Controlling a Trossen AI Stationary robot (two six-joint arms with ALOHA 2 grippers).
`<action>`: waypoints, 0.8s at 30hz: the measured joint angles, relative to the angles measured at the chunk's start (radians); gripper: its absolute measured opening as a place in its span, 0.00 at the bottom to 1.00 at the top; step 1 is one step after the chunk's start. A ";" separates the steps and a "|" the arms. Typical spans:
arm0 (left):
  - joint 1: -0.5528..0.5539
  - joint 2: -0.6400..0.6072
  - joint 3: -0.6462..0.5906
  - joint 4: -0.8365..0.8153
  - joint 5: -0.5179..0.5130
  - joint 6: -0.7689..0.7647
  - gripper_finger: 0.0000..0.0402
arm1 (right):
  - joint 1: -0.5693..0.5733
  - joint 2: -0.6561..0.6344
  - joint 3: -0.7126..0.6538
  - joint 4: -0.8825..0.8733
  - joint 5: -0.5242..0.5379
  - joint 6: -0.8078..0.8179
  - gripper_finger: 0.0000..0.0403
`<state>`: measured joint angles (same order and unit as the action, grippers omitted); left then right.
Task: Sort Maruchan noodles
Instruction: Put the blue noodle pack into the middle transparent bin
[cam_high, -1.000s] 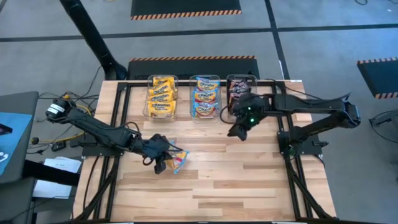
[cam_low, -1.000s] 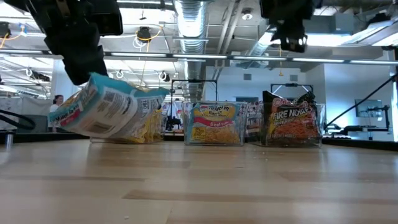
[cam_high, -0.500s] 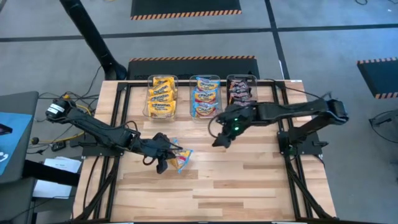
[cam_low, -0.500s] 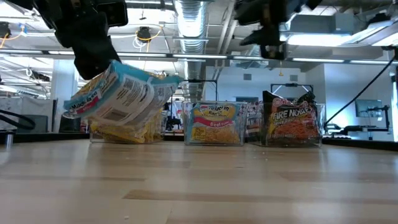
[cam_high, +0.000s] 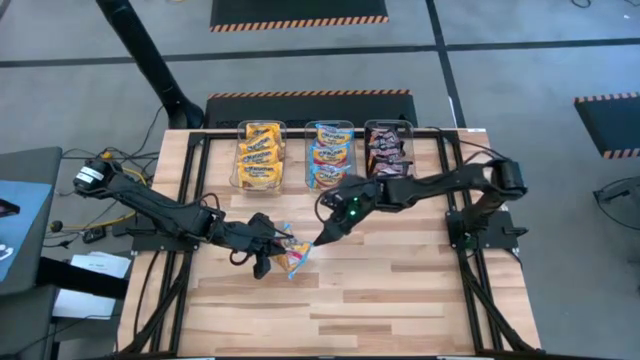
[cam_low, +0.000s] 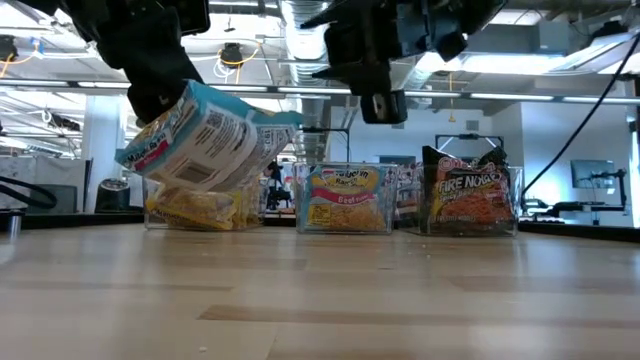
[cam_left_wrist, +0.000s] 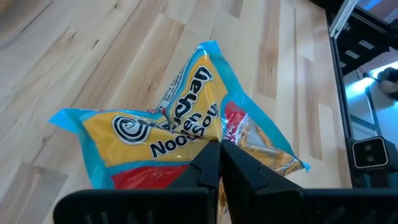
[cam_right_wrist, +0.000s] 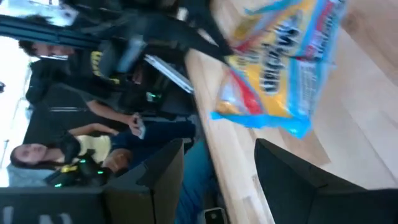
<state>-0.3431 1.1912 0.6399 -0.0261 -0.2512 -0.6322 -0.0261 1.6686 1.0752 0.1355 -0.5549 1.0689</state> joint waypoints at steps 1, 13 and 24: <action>0.000 0.000 0.000 0.000 0.000 0.000 0.00 | 0.000 0.012 0.001 0.010 0.000 0.004 0.55; 0.002 0.000 0.001 0.027 0.000 0.001 0.00 | -0.009 0.137 0.001 -0.004 0.006 0.016 0.55; 0.015 0.000 0.001 0.036 0.001 0.004 0.00 | -0.034 0.154 0.000 0.045 0.051 0.031 0.55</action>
<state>-0.3278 1.1912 0.6411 0.0103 -0.2505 -0.6284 -0.0597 1.8221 1.0756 0.1806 -0.5041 1.1004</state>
